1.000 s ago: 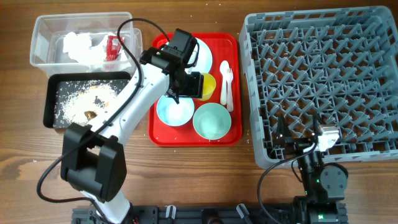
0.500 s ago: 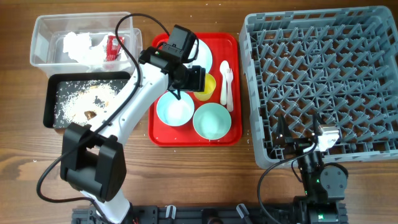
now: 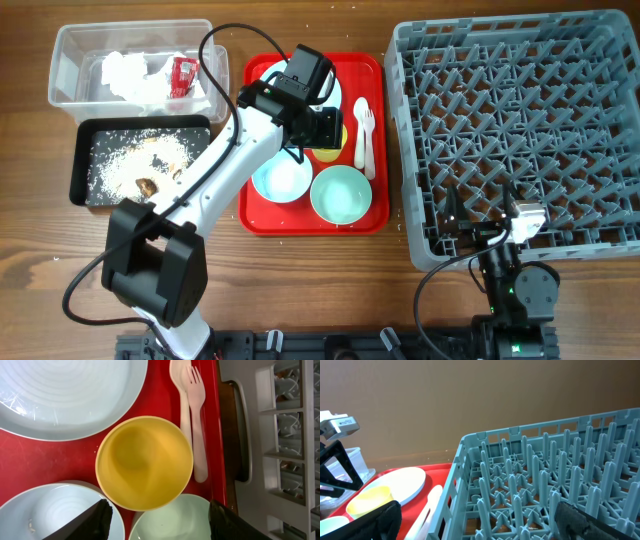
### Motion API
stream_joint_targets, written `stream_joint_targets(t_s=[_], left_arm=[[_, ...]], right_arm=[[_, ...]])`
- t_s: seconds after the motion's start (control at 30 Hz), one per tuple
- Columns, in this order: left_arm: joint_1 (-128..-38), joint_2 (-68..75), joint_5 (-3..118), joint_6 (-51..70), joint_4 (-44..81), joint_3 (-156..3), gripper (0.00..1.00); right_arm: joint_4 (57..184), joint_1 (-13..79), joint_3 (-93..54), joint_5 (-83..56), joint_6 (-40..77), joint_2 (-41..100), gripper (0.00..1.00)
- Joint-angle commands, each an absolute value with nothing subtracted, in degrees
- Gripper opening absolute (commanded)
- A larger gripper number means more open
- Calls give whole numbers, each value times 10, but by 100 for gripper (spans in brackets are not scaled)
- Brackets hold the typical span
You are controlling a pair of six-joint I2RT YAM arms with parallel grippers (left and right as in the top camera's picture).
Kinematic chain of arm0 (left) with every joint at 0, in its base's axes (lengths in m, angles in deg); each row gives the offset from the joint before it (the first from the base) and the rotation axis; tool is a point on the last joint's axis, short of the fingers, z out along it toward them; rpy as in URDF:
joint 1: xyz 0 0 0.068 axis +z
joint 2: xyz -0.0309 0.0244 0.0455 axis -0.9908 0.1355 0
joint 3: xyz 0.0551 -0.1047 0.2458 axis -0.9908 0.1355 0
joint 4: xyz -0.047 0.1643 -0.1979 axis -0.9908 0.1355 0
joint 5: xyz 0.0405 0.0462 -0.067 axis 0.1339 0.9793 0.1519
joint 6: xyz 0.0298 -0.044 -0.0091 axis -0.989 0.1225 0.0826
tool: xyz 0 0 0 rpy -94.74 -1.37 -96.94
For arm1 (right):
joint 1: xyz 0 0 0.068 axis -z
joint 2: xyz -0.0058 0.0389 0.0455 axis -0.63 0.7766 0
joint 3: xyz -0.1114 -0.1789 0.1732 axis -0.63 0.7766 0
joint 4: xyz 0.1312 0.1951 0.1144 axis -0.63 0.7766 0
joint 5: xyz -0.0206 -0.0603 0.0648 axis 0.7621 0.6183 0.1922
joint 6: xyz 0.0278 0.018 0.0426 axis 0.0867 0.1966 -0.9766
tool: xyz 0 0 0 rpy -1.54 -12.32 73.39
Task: Sort waste into correct bins and load items into the dishwasher rack
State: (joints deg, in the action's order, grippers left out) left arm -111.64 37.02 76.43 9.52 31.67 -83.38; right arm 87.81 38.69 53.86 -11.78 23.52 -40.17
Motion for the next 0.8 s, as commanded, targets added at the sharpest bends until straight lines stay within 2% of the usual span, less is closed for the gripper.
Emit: stream_joint_targets(t_s=[0.0, 0.43, 0.5, 0.6, 0.67, 0.73, 0.77], left_arm=[[-1117, 362, 772, 100, 314, -840, 63], [-1113, 356, 771, 96, 328, -857, 66], [-1101, 356, 775, 72, 327, -864, 75], [-1056, 366, 795, 50, 311, -864, 74], [-1044, 382, 793, 25, 309, -864, 70], [-1046, 401, 791, -5, 308, -864, 64], [-1048, 408, 793, -10, 306, -864, 62]], right_arm=[[875, 383, 539, -117, 244, -405, 100], [851, 383, 539, -117, 244, -405, 100], [861, 383, 539, -118, 243, -405, 100], [872, 383, 539, -122, 238, -405, 100], [874, 383, 539, -122, 191, -405, 100], [875, 383, 539, -120, 45, -405, 100], [875, 383, 539, -120, 29, -403, 100]])
